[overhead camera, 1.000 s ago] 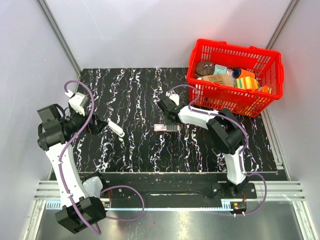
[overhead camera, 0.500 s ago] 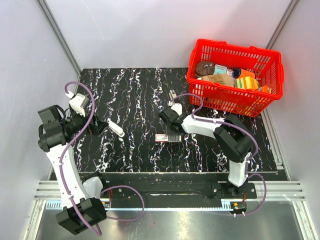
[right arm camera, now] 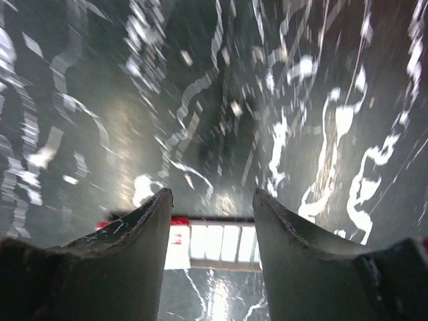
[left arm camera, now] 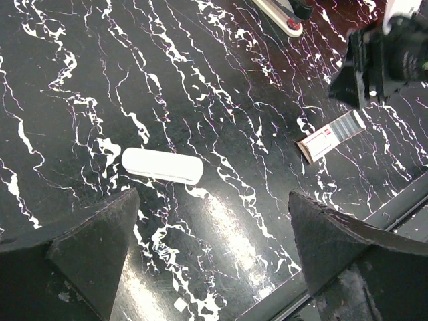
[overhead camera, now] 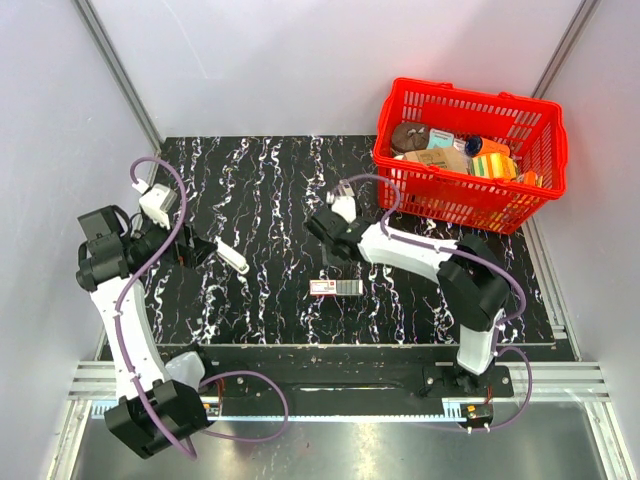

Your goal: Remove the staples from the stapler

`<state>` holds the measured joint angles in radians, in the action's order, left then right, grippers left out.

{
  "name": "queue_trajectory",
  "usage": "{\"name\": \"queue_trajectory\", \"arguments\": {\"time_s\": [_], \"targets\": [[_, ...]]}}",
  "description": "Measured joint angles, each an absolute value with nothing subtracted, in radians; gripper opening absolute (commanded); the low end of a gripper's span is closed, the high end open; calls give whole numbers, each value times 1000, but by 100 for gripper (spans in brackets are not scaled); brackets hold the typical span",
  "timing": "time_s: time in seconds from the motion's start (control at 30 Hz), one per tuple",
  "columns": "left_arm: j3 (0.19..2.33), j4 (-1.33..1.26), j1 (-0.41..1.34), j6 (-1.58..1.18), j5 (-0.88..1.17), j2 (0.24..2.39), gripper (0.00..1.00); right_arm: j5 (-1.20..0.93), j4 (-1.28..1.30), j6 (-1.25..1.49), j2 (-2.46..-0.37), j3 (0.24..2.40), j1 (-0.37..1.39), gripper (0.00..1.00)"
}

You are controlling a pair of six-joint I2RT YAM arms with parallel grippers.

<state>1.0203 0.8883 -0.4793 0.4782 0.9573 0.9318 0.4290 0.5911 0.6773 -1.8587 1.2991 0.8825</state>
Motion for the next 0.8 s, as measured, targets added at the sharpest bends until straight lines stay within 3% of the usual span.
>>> {"name": "queue_trajectory", "arguments": {"time_s": [0.33,0.53,0.8], "targets": [[1019,891,-479,475,947,970,99,496,577,455,-1969,1734,753,63],[1016,913,-479,504,919,961,99,526,575,361,-2112,1800,645,63],[1016,979,-479,546,915,977,99,541,574,280,-2241,1827,627,62]]}}
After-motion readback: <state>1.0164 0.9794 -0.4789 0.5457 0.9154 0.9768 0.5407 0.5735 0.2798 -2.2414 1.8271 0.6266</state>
